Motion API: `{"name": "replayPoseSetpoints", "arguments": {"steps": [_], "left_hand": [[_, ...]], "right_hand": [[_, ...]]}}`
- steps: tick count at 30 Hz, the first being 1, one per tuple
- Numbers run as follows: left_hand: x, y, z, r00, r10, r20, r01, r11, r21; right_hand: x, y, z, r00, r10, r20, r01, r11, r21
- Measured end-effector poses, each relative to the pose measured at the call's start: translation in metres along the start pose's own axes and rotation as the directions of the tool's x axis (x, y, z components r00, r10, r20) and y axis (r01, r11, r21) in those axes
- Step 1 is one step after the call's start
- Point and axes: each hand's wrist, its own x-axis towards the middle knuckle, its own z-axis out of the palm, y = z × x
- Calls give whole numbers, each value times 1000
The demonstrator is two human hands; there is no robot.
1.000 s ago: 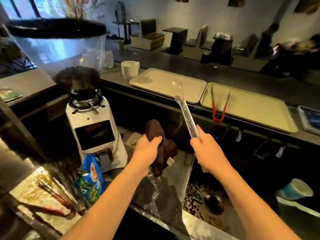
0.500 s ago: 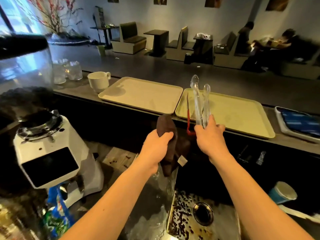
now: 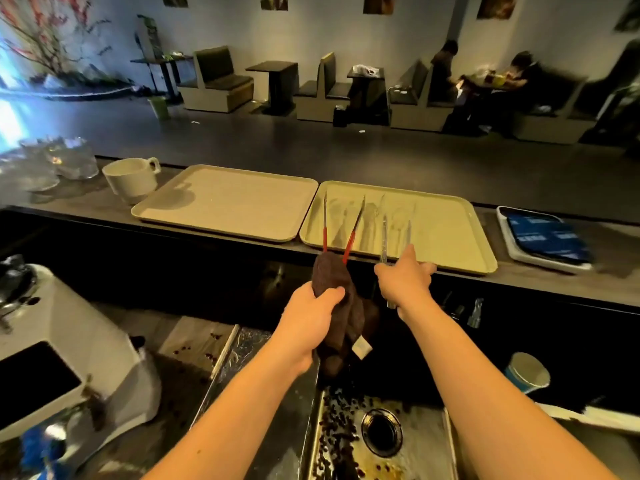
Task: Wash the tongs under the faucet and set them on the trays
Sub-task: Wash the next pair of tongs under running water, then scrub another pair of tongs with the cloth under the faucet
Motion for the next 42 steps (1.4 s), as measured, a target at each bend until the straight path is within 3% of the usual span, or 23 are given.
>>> {"name": "replayPoseSetpoints", "arguments": {"steps": [7,10,13,15,20,23,28,36,42], "left_hand": [[5,1,-4,1000,-5,-23,4,999,-42],[3,1,-8,999,-12,-32,11,999,-52],[-3,-1,-13,998,-31,-49,27,997,-75],[-9,-1,-18,998,-41,-51,36,994,-105],[-33,-6,-42,998,-55,-40,47,982,-182],[-52,-14,-62,996,-57,-65,42,977,-209],[-87,-48,-120,967,-110,-231,41,959,-282],[-157,-132,-218,839,-235,-491,9,908,-418],[-215,-191,-278,661,-378,-648,-52,839,-542]], "right_hand": [[13,-15,11,999,-45,11,46,997,-57],[3,-18,3,989,-100,-111,76,977,-201],[-13,-19,-3,939,-254,-233,227,964,-139],[-25,-21,-4,901,-363,-237,357,932,-66],[-60,-36,15,877,-473,-77,480,866,143],[-81,-42,36,827,-561,13,552,818,162],[-133,-46,86,723,-670,169,642,741,196],[-219,-19,188,528,-671,521,692,696,195],[-285,6,267,421,-601,679,661,717,224]]}}
